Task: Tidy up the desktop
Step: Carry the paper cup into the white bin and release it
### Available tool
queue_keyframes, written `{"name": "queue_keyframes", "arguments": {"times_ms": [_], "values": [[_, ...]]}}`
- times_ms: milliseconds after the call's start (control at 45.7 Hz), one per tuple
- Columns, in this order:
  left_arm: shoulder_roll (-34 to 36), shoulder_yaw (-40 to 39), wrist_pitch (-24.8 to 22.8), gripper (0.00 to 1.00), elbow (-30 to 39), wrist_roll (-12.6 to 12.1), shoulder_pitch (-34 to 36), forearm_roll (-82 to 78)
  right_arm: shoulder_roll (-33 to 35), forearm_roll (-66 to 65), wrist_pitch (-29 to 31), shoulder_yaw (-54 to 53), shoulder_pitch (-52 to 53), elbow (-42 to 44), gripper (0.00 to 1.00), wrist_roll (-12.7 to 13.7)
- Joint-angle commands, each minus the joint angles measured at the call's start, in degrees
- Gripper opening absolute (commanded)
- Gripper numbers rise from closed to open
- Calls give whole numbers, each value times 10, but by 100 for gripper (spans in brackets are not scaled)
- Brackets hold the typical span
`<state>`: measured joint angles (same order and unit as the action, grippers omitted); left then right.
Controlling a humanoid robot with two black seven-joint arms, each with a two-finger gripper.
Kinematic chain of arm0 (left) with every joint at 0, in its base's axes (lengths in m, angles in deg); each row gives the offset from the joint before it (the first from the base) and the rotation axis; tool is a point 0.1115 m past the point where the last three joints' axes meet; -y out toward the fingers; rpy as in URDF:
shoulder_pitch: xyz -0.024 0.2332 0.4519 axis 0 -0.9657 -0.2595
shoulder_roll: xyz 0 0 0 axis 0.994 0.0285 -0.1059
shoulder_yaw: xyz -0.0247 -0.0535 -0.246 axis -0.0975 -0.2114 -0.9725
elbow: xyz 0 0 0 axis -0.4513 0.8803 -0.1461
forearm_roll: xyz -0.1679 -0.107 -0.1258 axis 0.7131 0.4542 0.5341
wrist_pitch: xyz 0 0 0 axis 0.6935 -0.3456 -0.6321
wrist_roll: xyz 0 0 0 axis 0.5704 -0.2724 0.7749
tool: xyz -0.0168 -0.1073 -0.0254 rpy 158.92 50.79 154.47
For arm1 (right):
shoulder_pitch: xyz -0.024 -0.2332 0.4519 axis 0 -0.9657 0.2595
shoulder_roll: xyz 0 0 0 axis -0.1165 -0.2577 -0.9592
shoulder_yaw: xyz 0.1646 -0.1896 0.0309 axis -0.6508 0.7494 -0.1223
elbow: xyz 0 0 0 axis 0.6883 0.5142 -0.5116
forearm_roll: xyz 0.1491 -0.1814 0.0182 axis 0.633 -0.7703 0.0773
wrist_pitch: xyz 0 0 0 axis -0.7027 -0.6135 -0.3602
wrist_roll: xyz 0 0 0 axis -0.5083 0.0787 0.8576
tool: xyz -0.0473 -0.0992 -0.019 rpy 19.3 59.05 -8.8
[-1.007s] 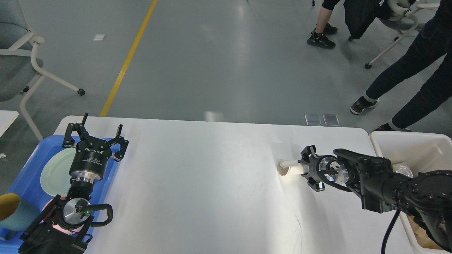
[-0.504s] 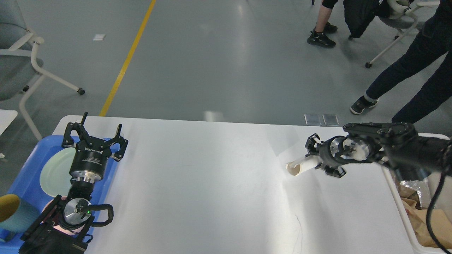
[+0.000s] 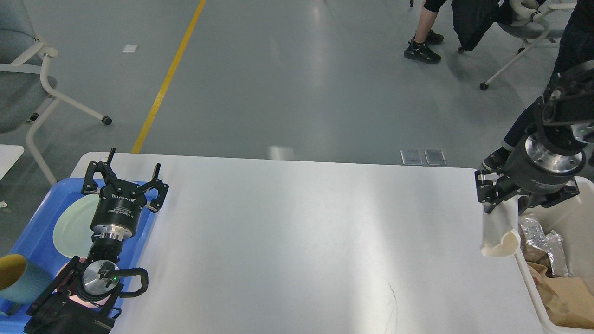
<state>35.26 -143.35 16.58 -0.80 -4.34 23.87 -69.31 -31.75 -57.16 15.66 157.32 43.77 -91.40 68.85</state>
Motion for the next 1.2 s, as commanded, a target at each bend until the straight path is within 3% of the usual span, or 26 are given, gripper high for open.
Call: {"name": "queue_keyframes", "arguments": {"times_ms": [0,153,306,416,613,854,1007,1182], "values": [[0,0,0,96,0,0,0,0,2,-21,-2,21,46,-47,0,-22],[0,0,0,96,0,0,-1,0,18,-17,-29,48,49,-43,0,-26],[0,0,0,96,0,0,-2,0,145,-26,-168,78,-41,2,0,-26],[0,0,0,96,0,0,-2,0,220,-56,-185,54,-173,131,0,-27],[0,0,0,96,0,1,-2,0,289,-65,-185,-154,-472,354,0,-28],[-1,0,0,96,0,0,-2,0,221,-66,-204,-383,-784,615,0,-29],[0,0,0,96,0,1,-2,0,124,-65,-265,-403,-895,764,0,-35],[-1,0,0,96,0,1,-1,0,65,-64,-342,-400,-965,821,0,-33]]}}
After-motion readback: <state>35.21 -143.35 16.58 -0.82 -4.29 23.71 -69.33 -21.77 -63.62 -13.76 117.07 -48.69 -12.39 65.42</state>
